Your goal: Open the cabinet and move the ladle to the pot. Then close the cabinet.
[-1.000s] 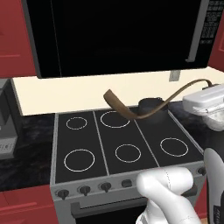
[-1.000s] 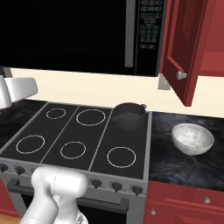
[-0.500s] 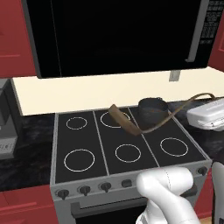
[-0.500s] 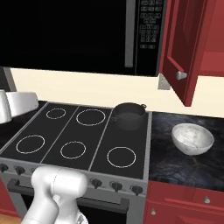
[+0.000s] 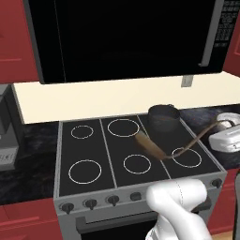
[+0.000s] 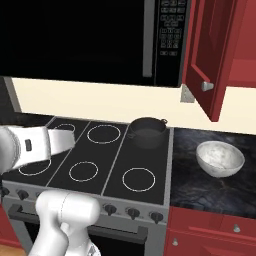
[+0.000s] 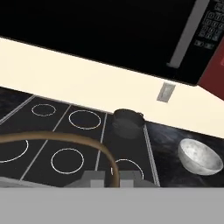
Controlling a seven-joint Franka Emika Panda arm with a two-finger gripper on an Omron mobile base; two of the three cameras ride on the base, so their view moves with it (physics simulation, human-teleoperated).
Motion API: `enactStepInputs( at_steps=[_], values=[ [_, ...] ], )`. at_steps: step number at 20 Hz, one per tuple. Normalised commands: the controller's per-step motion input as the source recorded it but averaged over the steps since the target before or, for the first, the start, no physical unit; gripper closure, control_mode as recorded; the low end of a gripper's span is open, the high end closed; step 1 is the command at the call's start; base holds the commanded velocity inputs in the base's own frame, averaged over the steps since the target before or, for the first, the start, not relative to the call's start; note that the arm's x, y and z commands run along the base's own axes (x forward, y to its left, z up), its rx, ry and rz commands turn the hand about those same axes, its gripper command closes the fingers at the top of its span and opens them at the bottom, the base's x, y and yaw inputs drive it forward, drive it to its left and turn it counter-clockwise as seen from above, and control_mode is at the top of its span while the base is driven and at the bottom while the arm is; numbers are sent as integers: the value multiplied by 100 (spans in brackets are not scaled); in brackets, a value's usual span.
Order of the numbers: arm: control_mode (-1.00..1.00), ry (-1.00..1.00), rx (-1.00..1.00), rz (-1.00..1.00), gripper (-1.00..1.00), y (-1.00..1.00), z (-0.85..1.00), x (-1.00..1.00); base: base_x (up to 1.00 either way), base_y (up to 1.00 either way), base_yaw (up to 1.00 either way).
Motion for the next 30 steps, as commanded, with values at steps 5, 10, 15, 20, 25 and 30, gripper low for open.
enactStepInputs(
  at_steps=[5, 10, 15, 20, 25, 30],
  values=[
    [-100, 26, 0, -7, 100, -20, -33, 87, 0, 0, 0],
    [-100, 16, 0, -14, 100, -16, -33, 65, 0, 0, 0],
    [-100, 20, 0, -20, 100, -44, -32, 55, 0, 0, 0],
    [-100, 17, -3, -19, 100, -51, -45, 26, 0, 0, 0],
    [-100, 14, -10, -26, 100, -42, -34, 31, 0, 0, 0],
    [-100, 14, -7, -26, 100, -49, -9, 47, 0, 0, 0]
  ],
)
